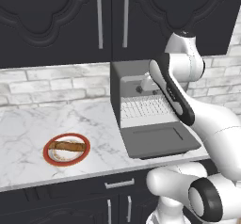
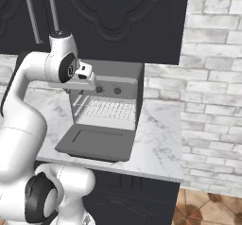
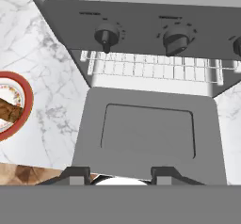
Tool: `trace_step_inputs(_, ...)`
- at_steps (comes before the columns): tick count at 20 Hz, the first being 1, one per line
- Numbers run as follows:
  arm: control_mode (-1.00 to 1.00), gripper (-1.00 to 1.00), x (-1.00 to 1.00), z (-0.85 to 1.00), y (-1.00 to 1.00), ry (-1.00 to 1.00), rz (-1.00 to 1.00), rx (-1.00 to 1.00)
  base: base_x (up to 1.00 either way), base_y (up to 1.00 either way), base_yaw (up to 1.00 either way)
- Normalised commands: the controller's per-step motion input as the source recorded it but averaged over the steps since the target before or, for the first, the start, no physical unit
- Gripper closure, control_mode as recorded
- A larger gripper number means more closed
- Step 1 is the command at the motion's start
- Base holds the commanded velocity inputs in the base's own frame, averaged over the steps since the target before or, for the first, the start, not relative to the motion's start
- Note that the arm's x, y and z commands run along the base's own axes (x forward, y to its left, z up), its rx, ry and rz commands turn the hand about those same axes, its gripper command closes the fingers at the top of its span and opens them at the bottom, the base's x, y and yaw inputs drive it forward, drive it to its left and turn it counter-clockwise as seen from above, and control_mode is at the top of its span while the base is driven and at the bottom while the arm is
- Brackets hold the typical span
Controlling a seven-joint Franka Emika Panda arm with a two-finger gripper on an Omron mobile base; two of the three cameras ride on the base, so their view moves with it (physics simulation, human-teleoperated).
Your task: Pull the toaster oven rack outwards. Pick up the baguette from the plate and place it on the toaster oven rack. Close the toaster oven door fully and set the temperature to the lowest setting.
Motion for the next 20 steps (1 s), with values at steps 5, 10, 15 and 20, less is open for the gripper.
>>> trace_step_inputs(5,-1.0,-1.0,-0.04,-0.03,0.0,0.04,-0.01,0.0,0.0,0.0,0.0)
trace_step_inputs(10,-1.0,-1.0,-0.25,-0.1,-0.09,0.02,-0.07,0.0,0.0,0.0,0.0)
trace_step_inputs(15,-1.0,-1.0,-0.21,-0.03,-0.17,0.0,-0.11,0.0,0.0,0.0,0.0)
trace_step_inputs(20,-1.0,-1.0,-0.07,-0.12,-0.46,0.01,-0.22,0.0,0.0,0.0,0.0)
